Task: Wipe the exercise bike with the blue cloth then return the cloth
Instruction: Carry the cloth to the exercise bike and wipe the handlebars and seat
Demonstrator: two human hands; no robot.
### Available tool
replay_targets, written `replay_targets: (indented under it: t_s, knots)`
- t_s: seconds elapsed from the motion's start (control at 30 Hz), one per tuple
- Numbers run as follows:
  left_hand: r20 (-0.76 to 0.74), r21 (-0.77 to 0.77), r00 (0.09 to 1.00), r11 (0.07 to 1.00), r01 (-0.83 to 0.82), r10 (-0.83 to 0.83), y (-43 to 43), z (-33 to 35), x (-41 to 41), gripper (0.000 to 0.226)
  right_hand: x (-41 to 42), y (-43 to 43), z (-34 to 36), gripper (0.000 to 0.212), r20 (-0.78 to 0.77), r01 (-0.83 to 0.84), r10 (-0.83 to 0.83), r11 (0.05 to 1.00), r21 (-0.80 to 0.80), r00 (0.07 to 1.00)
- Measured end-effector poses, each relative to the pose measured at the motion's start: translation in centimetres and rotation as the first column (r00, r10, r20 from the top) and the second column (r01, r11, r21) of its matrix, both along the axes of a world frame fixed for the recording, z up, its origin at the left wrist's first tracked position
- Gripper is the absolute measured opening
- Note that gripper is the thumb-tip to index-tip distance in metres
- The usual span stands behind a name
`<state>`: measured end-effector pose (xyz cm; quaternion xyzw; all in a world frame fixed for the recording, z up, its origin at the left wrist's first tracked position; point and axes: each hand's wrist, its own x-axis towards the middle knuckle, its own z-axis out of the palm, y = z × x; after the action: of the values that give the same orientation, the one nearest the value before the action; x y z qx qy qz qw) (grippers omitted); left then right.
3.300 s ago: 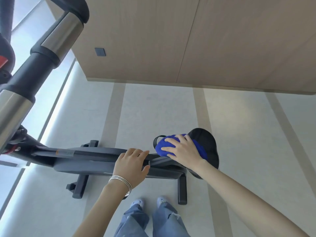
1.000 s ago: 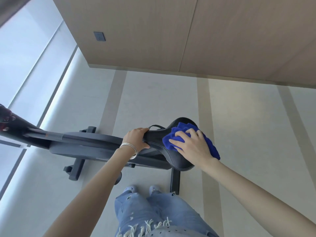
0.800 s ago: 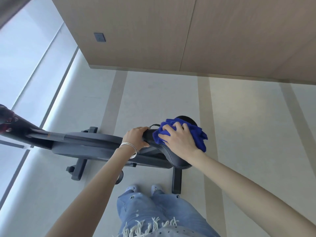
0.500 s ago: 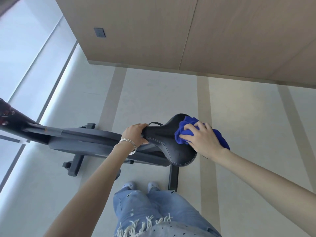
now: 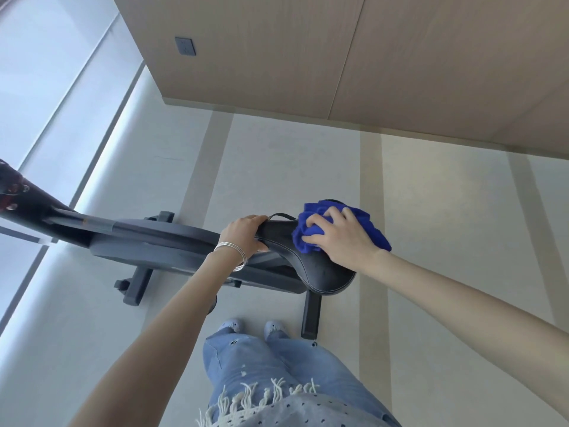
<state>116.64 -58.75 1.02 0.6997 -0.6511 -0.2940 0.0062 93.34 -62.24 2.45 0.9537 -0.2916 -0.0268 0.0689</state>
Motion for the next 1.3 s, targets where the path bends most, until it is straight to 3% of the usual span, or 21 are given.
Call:
replay_targets:
  t_s: [0.23,0.4,0.53,0.7,0.9,1.03,1.1,1.23,1.3]
  knots:
    - [-0.025,-0.005,0.999,1.0,-0.026,0.026,-0.1,-0.1,0.0,0.062,-5.1,0.2,-0.1,0.025,0.178,0.167,-0.195,0.973,0.157,0.965]
    - [-0.055,0.002,0.996,0.998,-0.068,0.068,-0.1,-0.6,-0.1,0.065,-6.3,3.2,-1.3,0.027,0.392,0.424,-0.488,0.872,0.244,0.78]
    - [-0.057,0.019,0.995,0.996,-0.084,0.085,-0.2,-0.8,0.0,0.07,-2.8,3.5,-1.4,0.024,0.39,0.369,-0.421,0.907,0.205,0.819]
    - [-0.07,0.021,0.991,0.993,-0.116,0.117,-0.3,-1.1,-0.2,0.068,-0.4,-0.2,-0.8,0.015,0.261,0.427,-0.45,0.893,0.144,0.854]
    - [-0.082,0.028,0.989,0.992,-0.12,0.121,-0.3,-0.7,-0.3,0.065,0.0,-7.0,-0.4,0.024,0.057,0.587,-0.668,0.688,0.427,0.742]
    - [-0.081,0.029,0.99,0.993,-0.114,0.116,-0.2,-0.7,-0.2,0.064,-2.9,-7.8,-0.7,0.024,0.069,0.541,-0.808,0.453,0.709,0.586]
    - [-0.075,0.03,0.991,0.994,-0.107,0.109,-0.3,-0.7,-0.1,0.064,-4.3,-5.9,-0.7,0.018,0.129,0.474,-0.855,0.397,0.786,0.503]
    - [-0.062,0.01,0.993,0.995,-0.104,0.104,-0.4,-1.1,0.0,0.065,-5.0,-0.2,-1.1,0.021,0.317,0.481,-0.858,0.494,0.724,0.405]
    - [-0.053,0.001,0.993,0.995,-0.101,0.101,-0.4,-1.1,-0.1,0.063,-4.8,2.9,-1.7,0.017,0.413,0.502,-0.8,0.597,0.626,0.436]
